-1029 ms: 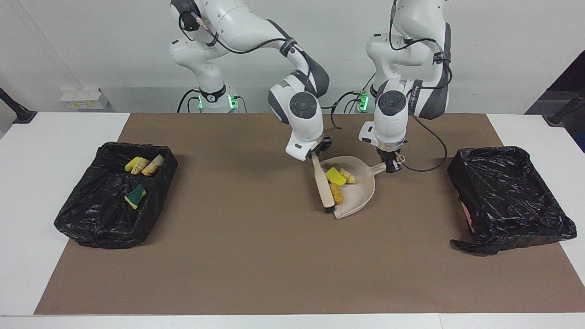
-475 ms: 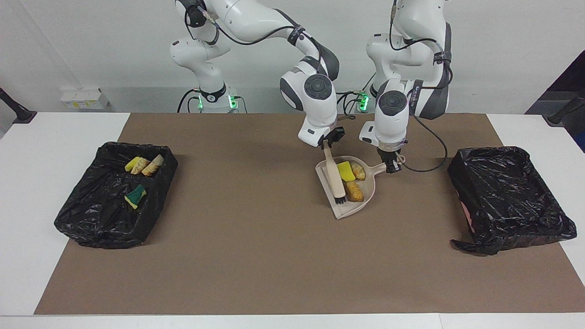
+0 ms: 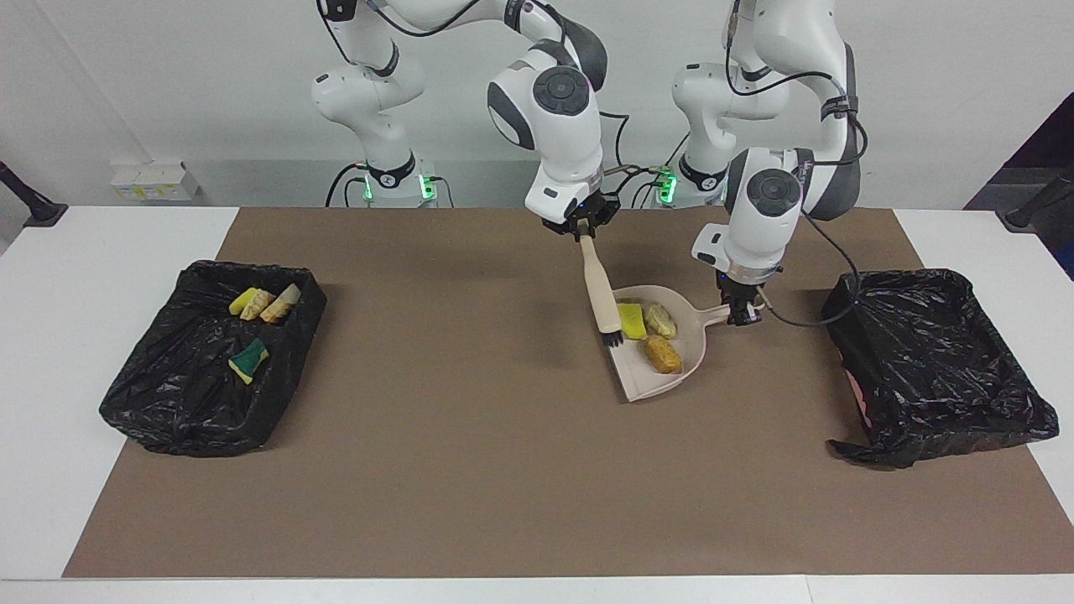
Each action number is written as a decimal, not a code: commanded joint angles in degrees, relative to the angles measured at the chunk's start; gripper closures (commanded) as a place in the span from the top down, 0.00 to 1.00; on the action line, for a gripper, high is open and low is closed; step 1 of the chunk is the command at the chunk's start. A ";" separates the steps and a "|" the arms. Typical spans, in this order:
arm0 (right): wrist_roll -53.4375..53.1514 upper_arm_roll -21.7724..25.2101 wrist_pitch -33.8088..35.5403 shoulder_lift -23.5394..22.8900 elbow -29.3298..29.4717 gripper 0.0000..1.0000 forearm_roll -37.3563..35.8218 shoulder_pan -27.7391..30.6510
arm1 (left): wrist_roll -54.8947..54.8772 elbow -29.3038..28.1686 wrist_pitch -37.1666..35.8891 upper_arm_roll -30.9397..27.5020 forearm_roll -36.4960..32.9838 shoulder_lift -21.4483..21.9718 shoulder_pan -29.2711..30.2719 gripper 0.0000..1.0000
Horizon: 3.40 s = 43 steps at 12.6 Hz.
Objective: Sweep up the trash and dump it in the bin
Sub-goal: 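Carry the loaded dustpan with the left gripper over the nearby bin, then tip the dustpan into the bin with the left gripper while the right gripper withdraws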
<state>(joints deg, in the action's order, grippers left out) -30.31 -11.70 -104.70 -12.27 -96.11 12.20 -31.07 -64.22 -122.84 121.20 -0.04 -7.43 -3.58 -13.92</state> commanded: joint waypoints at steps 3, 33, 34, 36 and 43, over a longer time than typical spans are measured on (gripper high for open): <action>-10.37 -0.34 1.43 5.92 -8.00 0.00 -2.44 -3.54 | -10.99 9.86 -8.93 0.22 3.13 0.77 7.48 0.00; -23.57 -0.70 -19.84 12.98 -37.67 0.58 1.78 -18.41 | -33.71 40.93 -8.08 -1.62 -41.31 -16.99 31.06 0.00; -23.75 -0.61 -19.23 12.54 -36.79 0.70 1.78 -18.32 | -33.26 40.57 -9.48 -1.54 -45.09 -16.37 29.84 0.00; -24.54 -0.43 -19.05 12.80 -34.78 0.86 1.78 -15.96 | -30.71 39.96 -12.82 -1.54 -51.16 -15.58 28.08 0.00; -18.24 0.18 -1.52 24.56 -26.95 1.00 0.81 -0.77 | -29.92 39.08 -18.18 -1.63 -61.28 -11.45 23.85 0.00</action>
<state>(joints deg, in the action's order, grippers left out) -53.26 -11.31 -111.82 8.75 -123.85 12.41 -35.80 -95.71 -81.12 104.66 -0.98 -65.80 -17.66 11.68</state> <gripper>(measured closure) 0.000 0.683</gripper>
